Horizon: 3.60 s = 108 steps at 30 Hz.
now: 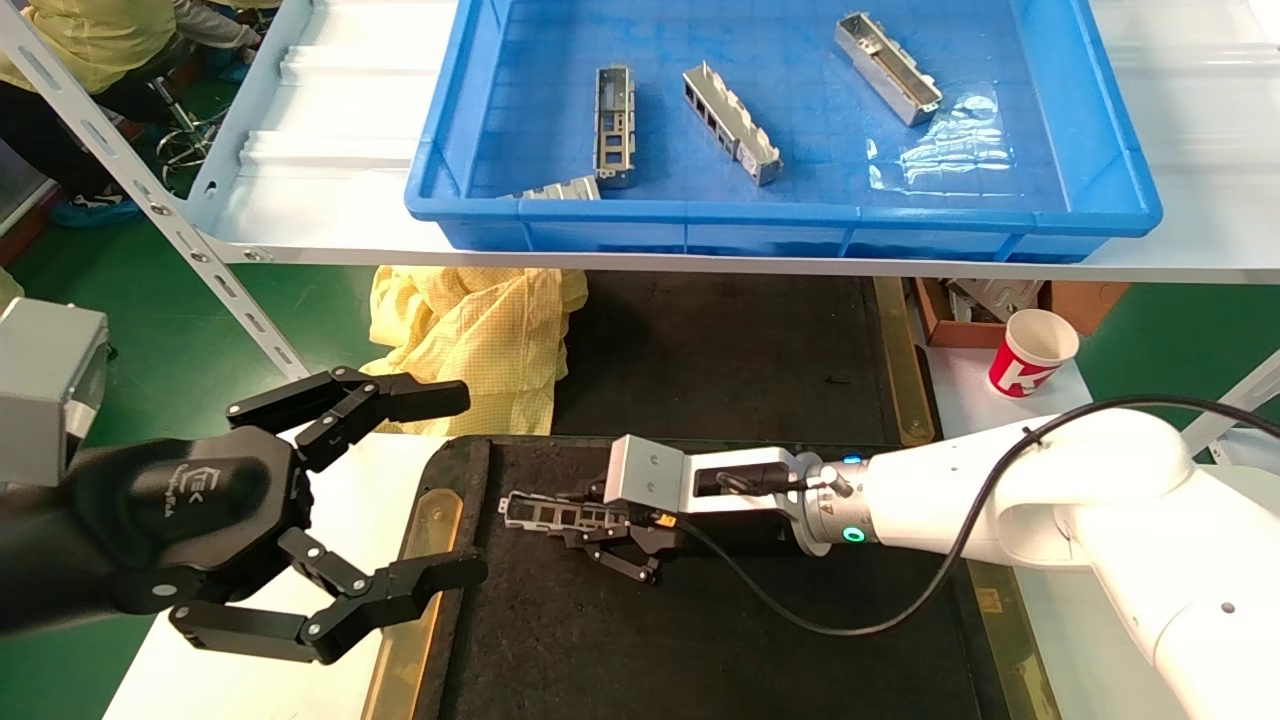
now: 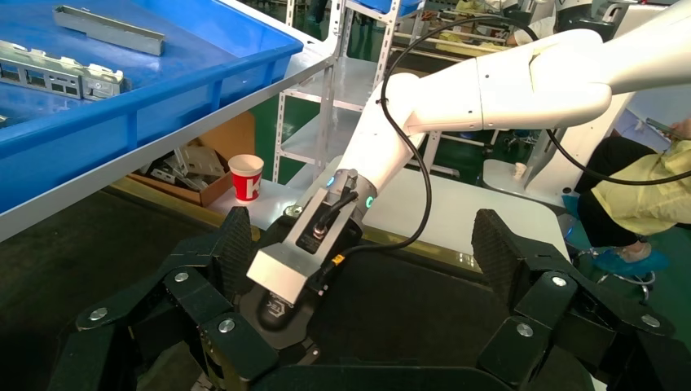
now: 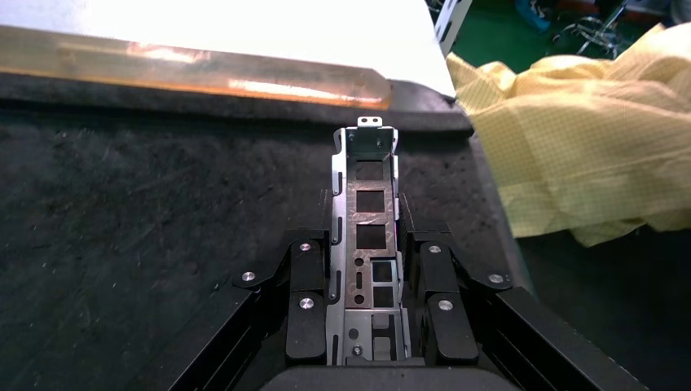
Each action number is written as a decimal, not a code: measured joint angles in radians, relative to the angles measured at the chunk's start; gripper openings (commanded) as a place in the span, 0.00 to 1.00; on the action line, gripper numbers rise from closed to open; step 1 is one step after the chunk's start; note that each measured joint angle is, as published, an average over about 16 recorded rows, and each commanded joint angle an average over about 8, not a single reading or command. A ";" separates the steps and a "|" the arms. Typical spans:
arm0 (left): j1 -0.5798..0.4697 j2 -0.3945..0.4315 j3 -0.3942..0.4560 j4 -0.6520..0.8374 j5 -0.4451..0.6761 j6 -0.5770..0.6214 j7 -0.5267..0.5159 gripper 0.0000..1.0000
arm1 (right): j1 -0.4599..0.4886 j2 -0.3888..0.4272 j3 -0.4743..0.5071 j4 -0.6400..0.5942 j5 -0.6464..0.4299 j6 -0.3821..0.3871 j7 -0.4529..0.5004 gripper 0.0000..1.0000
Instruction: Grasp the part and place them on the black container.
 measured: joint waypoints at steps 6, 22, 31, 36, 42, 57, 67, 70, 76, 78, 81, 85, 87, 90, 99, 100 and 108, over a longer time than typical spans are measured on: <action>0.000 0.000 0.000 0.000 0.000 0.000 0.000 1.00 | -0.005 -0.011 -0.012 -0.014 0.009 0.011 -0.009 0.00; 0.000 0.000 0.000 0.000 0.000 0.000 0.000 1.00 | -0.033 -0.024 -0.094 0.046 0.061 0.090 0.028 0.00; 0.000 0.000 0.000 0.000 0.000 0.000 0.000 1.00 | -0.044 -0.025 -0.151 0.079 0.103 0.138 0.050 0.00; 0.000 0.000 0.000 0.000 0.000 0.000 0.000 1.00 | -0.047 -0.026 -0.184 0.094 0.126 0.164 0.059 0.29; 0.000 0.000 0.000 0.000 0.000 0.000 0.000 1.00 | -0.043 -0.025 -0.221 0.107 0.152 0.189 0.064 0.99; 0.000 0.000 0.000 0.000 0.000 0.000 0.000 1.00 | -0.010 -0.016 -0.267 0.084 0.232 0.160 0.039 1.00; 0.000 0.000 0.000 0.000 0.000 0.000 0.000 1.00 | 0.016 0.002 -0.253 0.041 0.299 0.084 0.019 1.00; 0.000 0.000 0.000 0.000 0.000 0.000 0.000 1.00 | 0.020 0.006 -0.248 0.032 0.312 0.068 0.017 1.00; 0.000 0.000 0.000 0.000 0.000 0.000 0.000 1.00 | 0.019 0.011 -0.240 0.031 0.321 0.057 0.020 1.00; 0.000 0.000 0.000 0.000 0.000 0.000 0.000 1.00 | 0.016 0.016 -0.235 0.038 0.320 0.056 0.024 1.00; 0.000 0.000 0.000 0.000 0.000 0.000 0.000 1.00 | 0.008 0.029 -0.220 0.056 0.319 0.051 0.036 1.00; 0.000 0.000 0.000 0.000 0.000 0.000 0.000 1.00 | -0.010 0.056 -0.188 0.092 0.320 0.038 0.060 1.00; 0.000 0.000 0.000 0.000 0.000 0.000 0.000 1.00 | -0.022 0.075 -0.167 0.115 0.322 0.027 0.076 1.00; 0.000 0.000 0.000 0.000 0.000 0.000 0.000 1.00 | -0.043 0.108 -0.129 0.155 0.325 0.009 0.103 1.00; 0.000 0.000 0.000 0.000 0.000 0.000 0.000 1.00 | -0.110 0.216 -0.003 0.288 0.337 -0.051 0.195 1.00; 0.000 0.000 0.000 0.000 0.000 0.000 0.000 1.00 | -0.118 0.228 0.010 0.303 0.338 -0.058 0.205 1.00; 0.000 0.000 0.000 0.000 0.000 0.000 0.000 1.00 | -0.178 0.324 0.122 0.421 0.349 -0.111 0.287 1.00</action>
